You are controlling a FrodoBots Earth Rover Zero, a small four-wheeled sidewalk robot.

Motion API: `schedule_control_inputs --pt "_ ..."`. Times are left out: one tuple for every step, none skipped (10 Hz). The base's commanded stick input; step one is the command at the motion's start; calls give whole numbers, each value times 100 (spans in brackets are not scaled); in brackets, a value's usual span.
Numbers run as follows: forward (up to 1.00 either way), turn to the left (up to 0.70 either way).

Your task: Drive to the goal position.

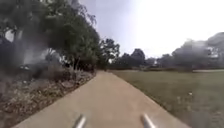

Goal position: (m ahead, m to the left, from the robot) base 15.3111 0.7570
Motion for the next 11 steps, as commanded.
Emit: schedule_control_inputs --pt "70 0" --pt "70 0" --pt "70 0" --pt "70 4" --pt "70 18" --pt "70 31" --pt "70 19" --pt "70 7" --pt "70 0" --pt "70 0" --pt "70 0"
